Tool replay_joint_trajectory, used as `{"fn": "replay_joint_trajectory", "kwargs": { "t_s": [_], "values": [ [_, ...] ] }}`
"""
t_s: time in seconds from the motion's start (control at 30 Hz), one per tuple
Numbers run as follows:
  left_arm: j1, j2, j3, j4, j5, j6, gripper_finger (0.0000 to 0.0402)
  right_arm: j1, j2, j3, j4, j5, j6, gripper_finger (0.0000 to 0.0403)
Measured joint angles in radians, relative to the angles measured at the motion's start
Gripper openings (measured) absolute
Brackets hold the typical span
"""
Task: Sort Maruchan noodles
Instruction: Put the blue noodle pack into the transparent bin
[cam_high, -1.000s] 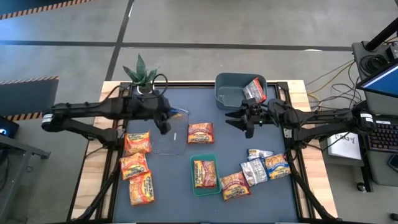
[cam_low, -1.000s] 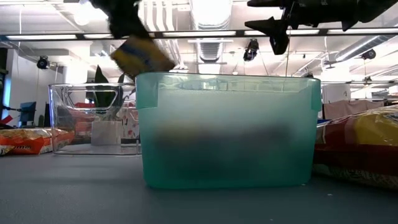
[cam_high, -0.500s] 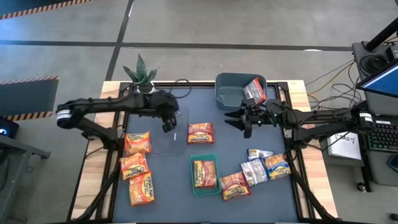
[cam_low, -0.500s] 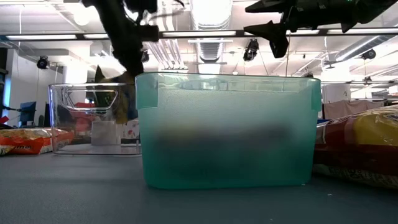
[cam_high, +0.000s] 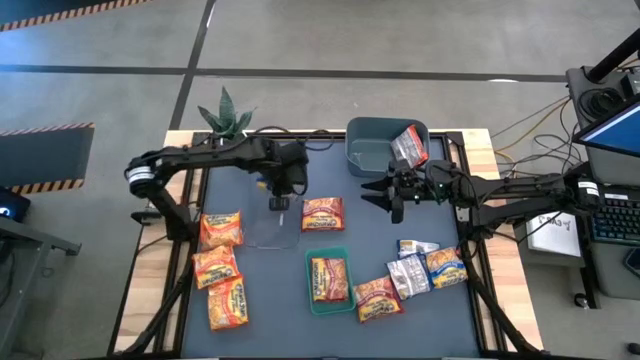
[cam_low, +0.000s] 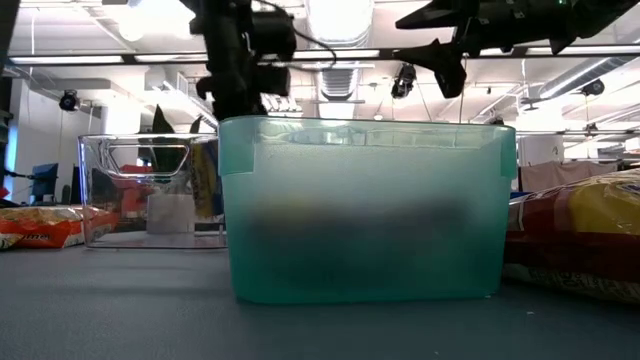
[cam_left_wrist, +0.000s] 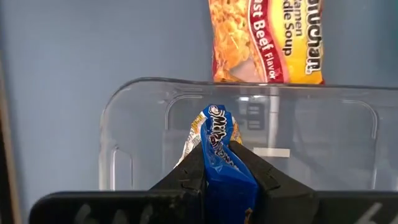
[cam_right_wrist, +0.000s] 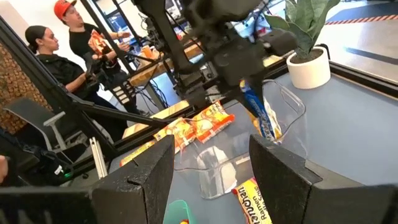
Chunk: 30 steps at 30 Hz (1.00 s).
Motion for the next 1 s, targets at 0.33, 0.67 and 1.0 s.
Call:
{"fn": "replay_joint_trajectory", "kwargs": {
  "t_s": [0.33, 0.67, 1.0],
  "values": [
    [0.056, 0.052, -0.002, 0.010, 0.038, 0.045, 0.0034, 0.000, 0.000, 0.000, -0.014, -0.001, 0.002, 0.0196],
    [0.064, 0.053, -0.002, 0.019, 0.029, 0.081, 0.0045, 0.000, 0.000, 0.000, -0.014, 0.000, 0.002, 0.0196],
    [0.078, 0.053, -0.002, 0.056, -0.007, 0.070, 0.0097, 0.000, 0.000, 0.000, -0.014, 0.000, 0.010, 0.0196]
  ]
}}
